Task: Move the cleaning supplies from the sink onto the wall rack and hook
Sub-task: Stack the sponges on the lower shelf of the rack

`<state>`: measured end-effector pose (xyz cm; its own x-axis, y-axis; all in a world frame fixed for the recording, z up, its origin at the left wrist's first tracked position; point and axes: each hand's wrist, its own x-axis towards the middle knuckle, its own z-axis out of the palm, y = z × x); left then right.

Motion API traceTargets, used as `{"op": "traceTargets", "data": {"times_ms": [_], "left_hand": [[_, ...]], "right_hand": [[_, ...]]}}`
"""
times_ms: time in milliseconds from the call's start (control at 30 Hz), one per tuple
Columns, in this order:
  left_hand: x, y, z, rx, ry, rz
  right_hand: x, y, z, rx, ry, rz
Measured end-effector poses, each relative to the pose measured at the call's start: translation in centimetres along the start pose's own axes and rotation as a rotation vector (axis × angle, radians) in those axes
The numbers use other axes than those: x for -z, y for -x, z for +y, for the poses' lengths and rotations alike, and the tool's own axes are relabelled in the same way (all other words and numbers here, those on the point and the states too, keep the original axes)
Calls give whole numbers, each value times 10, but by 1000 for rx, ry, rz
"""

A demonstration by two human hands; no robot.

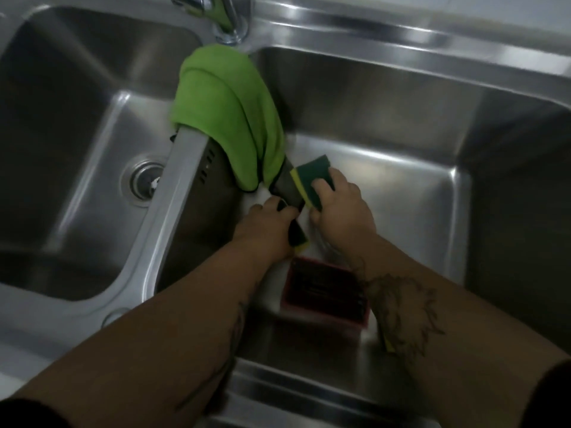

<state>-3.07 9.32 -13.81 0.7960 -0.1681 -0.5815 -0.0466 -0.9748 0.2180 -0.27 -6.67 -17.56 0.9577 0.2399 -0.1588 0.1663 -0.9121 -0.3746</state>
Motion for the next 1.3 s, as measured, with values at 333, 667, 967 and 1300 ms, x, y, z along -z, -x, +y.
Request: {"op": "traceTargets", "data": {"times_ms": [333,667,967,1300], "left_hand": [[42,38,15,104,63,18],[182,42,175,-143,-39,280],[243,22,323,-422,-46,479],[210,0,350,-458,0,434]], "right_hand": [[134,6,10,-13,-64,162],[323,68,83,-30,-21,577],[386,119,193,-372,5,698],[322,108,268,-453,42,448]]}}
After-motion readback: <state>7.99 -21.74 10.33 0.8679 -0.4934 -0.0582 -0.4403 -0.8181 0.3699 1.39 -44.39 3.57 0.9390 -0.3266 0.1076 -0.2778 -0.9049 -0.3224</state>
